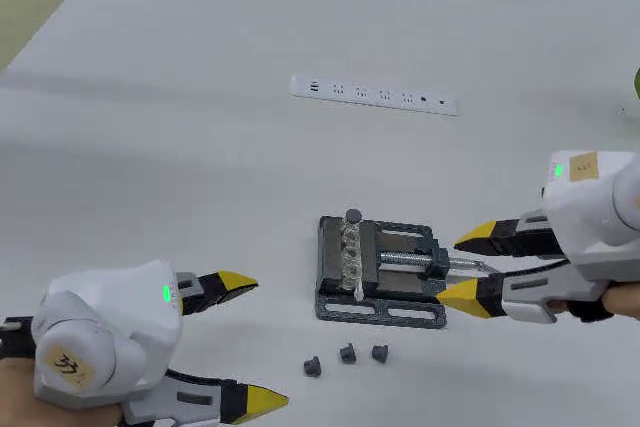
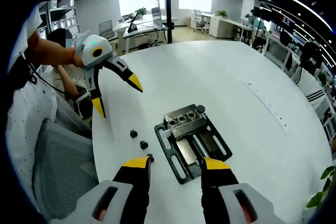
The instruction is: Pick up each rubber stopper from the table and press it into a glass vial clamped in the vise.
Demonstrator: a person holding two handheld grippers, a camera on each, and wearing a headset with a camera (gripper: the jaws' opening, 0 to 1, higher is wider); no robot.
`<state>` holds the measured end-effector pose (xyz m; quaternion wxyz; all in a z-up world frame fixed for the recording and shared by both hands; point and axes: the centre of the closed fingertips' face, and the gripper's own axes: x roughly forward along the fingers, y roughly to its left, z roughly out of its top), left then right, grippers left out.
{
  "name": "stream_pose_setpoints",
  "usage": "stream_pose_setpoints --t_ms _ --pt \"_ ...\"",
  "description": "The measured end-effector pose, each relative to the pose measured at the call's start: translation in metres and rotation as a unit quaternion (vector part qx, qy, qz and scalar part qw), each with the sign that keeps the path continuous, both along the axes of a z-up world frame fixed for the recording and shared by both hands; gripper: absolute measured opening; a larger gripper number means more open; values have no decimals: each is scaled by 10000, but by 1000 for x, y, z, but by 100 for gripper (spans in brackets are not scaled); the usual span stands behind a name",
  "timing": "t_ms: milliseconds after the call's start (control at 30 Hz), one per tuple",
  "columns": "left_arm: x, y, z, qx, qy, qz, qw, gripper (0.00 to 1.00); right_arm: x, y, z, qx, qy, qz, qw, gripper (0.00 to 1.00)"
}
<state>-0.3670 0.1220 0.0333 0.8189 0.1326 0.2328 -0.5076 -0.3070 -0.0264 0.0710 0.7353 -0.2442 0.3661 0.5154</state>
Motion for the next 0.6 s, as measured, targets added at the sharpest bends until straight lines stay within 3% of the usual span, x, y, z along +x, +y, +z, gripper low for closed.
stream_pose_setpoints --t_ms 167,533,600 --pt "-1 -4 -4 155 27 -115 9998 62 -10 -8 -3 315 34 -129 9994 43" --pt "0 -8 -14 480 109 -259 9985 55 -24 -29 -9 920 -210 -139 9954 64" --pt "-1 -8 -19 627 117 -326 9974 53 -26 -35 -11 1002 -220 -165 9946 67"
